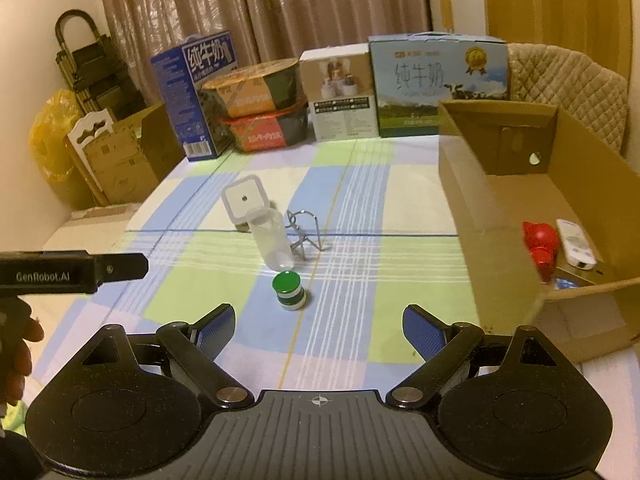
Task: Organize rigid objects
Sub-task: 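Grasp the green-capped jar with the right tool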
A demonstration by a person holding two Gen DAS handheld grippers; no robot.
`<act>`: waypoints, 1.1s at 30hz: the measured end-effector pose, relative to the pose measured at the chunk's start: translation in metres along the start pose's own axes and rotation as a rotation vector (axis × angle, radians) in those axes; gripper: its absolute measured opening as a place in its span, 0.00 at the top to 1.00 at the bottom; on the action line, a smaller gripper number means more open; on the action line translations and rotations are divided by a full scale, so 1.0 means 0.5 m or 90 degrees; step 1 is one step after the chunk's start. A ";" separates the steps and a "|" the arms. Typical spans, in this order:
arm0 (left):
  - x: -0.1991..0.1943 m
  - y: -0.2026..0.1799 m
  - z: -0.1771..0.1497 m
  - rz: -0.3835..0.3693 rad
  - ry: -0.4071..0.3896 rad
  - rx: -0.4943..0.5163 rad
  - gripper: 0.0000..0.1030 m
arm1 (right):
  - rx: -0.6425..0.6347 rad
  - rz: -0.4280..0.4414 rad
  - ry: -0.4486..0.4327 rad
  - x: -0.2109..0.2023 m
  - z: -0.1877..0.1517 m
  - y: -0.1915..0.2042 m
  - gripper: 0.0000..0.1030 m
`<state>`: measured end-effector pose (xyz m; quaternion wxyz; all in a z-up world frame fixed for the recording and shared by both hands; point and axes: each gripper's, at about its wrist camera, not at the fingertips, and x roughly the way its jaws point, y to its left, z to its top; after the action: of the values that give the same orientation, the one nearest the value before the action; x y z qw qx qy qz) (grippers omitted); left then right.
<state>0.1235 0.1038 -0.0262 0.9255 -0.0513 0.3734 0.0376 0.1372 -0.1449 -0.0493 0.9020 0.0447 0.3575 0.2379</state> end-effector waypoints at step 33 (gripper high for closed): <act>0.190 0.026 -0.026 -0.008 -0.002 0.099 0.01 | -0.172 0.041 0.050 0.321 -0.015 0.037 0.70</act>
<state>0.1816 0.1182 -0.1023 0.9274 0.0188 0.3736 0.0028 0.2263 -0.0549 -0.1503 0.8769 -0.0750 0.3560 0.3143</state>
